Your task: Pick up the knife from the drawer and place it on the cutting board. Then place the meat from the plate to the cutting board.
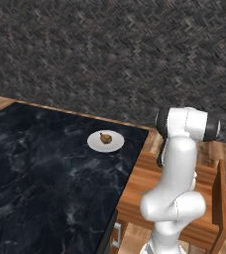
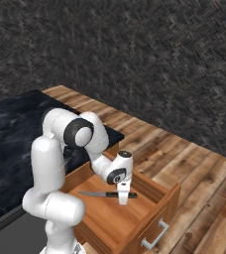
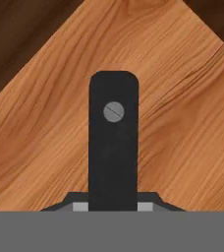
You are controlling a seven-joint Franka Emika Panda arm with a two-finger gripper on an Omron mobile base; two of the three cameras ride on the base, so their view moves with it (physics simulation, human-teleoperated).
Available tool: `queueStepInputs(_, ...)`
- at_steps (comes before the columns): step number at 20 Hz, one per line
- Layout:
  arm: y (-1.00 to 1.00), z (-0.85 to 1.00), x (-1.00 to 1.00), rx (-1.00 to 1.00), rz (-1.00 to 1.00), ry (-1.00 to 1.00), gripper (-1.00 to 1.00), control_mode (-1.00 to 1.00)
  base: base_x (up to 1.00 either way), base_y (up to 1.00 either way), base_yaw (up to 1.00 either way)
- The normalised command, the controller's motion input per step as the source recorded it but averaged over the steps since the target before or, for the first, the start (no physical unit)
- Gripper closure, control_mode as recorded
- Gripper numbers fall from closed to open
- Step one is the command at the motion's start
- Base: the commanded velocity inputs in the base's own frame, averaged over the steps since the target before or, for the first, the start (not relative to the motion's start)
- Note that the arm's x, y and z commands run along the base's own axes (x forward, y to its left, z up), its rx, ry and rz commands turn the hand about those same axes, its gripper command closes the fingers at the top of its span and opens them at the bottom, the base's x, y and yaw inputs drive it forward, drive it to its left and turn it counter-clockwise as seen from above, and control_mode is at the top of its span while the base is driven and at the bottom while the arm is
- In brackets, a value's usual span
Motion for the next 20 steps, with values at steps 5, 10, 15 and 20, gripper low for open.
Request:
queueStepInputs(5,-0.29,1.00,0.00,0.01,-0.02,0.07,1.00,-1.00,0.00,0.00,0.00)
queueStepInputs(10,-0.21,1.00,0.00,0.01,-0.03,0.01,1.00,-1.00,0.00,0.00,0.00)
queueStepInputs(15,-0.21,0.98,0.00,0.02,-0.06,0.04,1.00,-1.00,0.00,0.00,0.00)
queueStepInputs(20,0.05,0.79,-0.02,0.03,-0.01,0.00,1.00,-1.00,0.00,0.00,0.00)
